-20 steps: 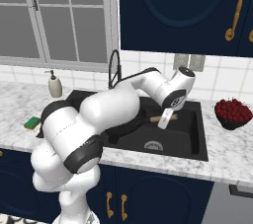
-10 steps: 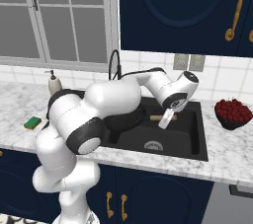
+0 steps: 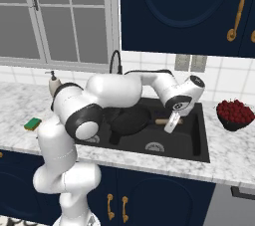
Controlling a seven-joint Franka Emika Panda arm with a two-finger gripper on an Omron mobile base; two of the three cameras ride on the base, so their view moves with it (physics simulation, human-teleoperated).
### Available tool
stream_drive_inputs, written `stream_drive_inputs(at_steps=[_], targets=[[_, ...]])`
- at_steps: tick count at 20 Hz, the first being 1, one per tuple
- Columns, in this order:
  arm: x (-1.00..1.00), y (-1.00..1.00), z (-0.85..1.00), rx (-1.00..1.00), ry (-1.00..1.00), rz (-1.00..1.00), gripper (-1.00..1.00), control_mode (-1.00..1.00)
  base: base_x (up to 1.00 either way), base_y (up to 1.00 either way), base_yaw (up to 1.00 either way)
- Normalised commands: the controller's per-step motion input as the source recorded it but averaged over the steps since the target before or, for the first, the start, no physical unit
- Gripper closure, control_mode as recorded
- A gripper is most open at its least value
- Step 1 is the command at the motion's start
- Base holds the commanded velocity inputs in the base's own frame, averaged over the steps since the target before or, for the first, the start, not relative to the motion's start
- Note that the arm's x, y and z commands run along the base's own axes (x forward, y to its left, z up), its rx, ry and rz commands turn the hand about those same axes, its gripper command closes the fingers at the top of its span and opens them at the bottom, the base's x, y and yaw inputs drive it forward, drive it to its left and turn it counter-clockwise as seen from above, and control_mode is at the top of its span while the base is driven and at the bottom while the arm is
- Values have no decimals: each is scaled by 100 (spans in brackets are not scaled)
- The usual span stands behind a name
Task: Pick the pan and sponge and place them into the sink. Then turn on the water.
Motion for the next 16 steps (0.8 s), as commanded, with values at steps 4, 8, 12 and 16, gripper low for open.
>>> stream_drive_inputs(at_steps=[4, 8, 12, 16], targets=[[0, -44, -7, 0, -2, 0, 100, -100, 0, 0, 0], [1, -23, -1, 0, 0, 0, 100, -100, 0, 0, 0], [15, 0, -2, 0, 0, 0, 100, -100, 0, 0, 0], [32, 0, -28, 0, 0, 0, 100, -100, 0, 0, 0]])
